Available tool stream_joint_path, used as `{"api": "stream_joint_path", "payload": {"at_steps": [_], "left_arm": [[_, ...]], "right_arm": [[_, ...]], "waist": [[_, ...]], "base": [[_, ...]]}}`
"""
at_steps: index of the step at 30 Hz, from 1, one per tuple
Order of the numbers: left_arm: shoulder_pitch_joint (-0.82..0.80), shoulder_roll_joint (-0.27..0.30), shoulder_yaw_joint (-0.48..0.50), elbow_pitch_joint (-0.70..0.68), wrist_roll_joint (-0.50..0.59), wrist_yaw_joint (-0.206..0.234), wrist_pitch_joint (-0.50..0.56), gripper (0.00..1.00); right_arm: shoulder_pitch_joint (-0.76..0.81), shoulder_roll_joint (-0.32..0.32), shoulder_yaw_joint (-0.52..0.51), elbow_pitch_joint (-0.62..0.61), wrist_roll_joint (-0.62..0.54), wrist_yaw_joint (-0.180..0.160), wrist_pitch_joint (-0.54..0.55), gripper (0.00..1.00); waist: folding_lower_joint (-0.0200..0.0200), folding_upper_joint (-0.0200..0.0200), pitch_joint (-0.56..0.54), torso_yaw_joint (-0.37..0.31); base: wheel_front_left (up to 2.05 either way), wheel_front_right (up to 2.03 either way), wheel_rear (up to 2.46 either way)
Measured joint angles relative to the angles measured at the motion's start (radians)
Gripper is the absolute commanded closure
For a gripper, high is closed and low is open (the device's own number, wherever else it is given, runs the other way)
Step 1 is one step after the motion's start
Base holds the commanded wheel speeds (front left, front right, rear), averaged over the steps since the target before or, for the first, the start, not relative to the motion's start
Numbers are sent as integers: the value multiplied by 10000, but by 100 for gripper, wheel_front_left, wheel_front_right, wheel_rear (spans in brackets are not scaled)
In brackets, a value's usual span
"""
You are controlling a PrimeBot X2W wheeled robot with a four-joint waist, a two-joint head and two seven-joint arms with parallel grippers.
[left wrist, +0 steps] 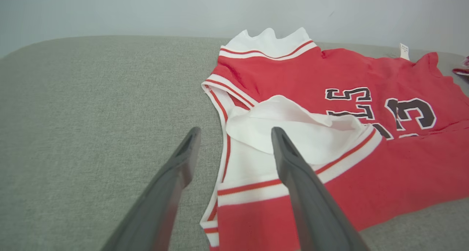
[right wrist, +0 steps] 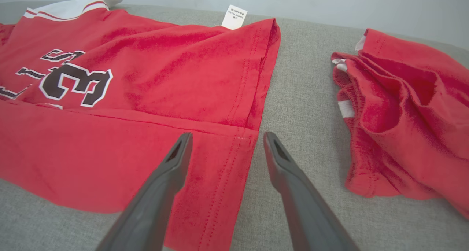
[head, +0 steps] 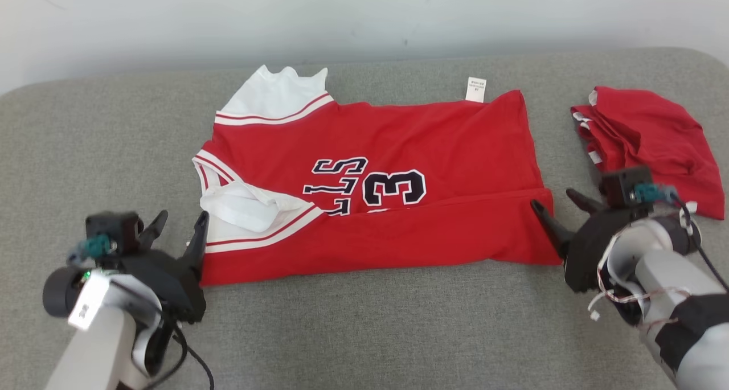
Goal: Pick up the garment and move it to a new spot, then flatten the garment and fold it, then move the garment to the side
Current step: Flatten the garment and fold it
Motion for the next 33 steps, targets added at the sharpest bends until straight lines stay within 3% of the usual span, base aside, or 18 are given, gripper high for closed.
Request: {"api": "stream_joint_path", "payload": {"at_steps": [6, 18, 33], "left_arm": [[913, -33, 46, -546, 117, 437, -704, 0], [1721, -132, -61, -698, 313, 813, -1131, 0], [1695, -67, -205, -330, 500, 907, -1106, 0]], "right_arm": [[709, -71, -56, -65, 6, 0, -500, 0], [1261, -88, -86, -151, 23, -194, -941, 0], [1218, 153, -65, -174, 21, -401, -997, 0]], "waist": [[0, 0, -210, 3], [0, 0, -281, 3], [1, 0, 180, -70]], "base": [[0, 0, 0], [0, 0, 0], [0, 0, 0]]}}
